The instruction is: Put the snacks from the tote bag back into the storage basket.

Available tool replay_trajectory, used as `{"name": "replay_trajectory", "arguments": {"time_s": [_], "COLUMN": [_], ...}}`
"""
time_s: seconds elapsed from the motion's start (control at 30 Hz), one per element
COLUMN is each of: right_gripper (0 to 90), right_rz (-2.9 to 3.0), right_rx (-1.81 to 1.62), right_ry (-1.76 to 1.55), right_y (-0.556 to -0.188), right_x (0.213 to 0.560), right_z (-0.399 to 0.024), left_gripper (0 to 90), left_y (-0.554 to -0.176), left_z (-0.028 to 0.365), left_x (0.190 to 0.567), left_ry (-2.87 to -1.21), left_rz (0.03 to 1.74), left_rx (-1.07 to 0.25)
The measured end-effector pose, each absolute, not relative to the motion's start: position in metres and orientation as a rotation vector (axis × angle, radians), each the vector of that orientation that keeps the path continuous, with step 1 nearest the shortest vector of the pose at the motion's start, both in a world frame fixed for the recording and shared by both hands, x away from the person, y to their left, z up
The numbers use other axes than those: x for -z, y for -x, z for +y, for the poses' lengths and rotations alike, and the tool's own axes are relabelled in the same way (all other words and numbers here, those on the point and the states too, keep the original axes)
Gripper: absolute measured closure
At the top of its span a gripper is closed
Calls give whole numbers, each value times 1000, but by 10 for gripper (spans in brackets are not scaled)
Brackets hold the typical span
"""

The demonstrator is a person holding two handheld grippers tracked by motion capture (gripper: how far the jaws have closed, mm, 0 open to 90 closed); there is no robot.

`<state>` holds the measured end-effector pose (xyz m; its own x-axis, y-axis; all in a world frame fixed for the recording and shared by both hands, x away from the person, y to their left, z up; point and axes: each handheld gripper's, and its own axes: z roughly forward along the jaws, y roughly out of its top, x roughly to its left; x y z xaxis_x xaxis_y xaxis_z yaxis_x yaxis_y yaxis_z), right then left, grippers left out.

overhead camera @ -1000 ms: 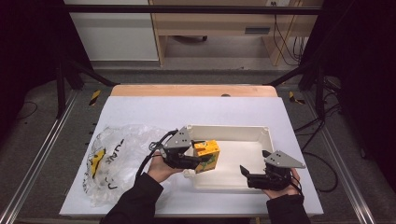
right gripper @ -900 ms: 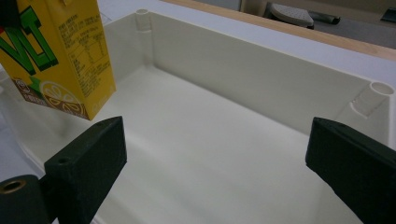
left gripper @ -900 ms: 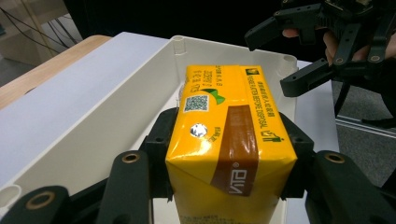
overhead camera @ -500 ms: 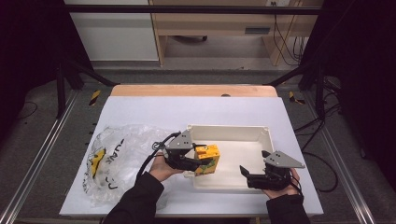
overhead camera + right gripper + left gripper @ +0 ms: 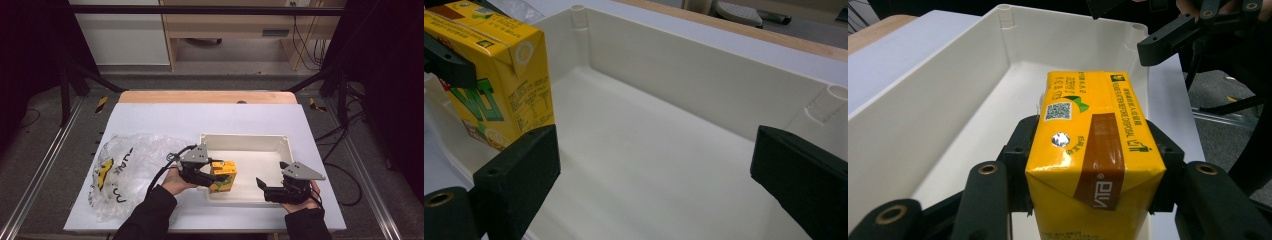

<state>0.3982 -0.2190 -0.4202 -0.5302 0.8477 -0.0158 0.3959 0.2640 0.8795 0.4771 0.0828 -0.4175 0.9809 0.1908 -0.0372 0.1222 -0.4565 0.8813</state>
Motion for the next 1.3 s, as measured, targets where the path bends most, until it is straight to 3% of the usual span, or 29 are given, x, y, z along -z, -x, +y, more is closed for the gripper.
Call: {"name": "replay_trajectory", "arguments": {"time_s": [0.87,1.3], "right_gripper": [61,61], "right_rz": [2051,2045], "right_rx": [-1203,-1197], "right_ry": [-1126,-1130], "right_y": [-398,-399], "right_x": [421,422], "right_z": [-218,-219], "left_gripper": [470,220], "left_y": [-472,-459], "left_z": [83,100], "left_x": [428,391], "left_ry": [-2094,-1997], "left_rz": [175,303], "left_rx": [-95,-193]}}
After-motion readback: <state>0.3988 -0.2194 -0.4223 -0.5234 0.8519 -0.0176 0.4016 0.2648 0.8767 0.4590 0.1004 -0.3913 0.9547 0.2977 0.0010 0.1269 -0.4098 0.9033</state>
